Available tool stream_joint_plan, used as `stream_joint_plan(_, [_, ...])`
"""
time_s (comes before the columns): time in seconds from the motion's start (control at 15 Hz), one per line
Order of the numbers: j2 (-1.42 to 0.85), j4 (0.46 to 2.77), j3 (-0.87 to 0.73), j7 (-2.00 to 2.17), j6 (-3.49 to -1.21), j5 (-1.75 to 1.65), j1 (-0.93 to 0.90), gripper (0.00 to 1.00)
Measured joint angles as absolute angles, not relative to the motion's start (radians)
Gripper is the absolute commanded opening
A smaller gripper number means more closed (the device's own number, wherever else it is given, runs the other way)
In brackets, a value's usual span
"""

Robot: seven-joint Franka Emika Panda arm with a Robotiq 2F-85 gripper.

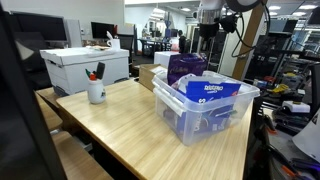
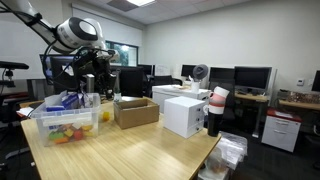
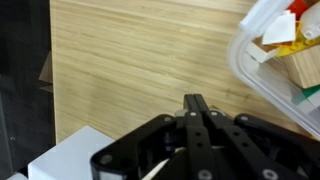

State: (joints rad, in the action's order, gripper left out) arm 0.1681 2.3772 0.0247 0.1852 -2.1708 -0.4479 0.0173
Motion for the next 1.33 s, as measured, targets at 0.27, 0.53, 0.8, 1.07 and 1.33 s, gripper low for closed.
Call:
stream_joint_plan(0.27, [0.211, 2.340, 0.030, 0.161, -2.064, -0.237, -0.020, 0.02])
stream_joint_plan(0.53, [0.226, 2.347, 0.019, 0.116, -1.932, -0.051, -0.023, 0.02])
stream_joint_plan(0.8, [0.226, 2.377, -0.006, 0.083, -1.880, 0.074, -0.023, 0.02])
stream_joint_plan(1.07, [0.226, 2.439, -0.037, 0.020, -1.885, 0.144, -0.017, 0.02])
stream_joint_plan(1.33, [0.221, 2.476, -0.048, 0.001, -1.913, 0.115, -0.011, 0.02])
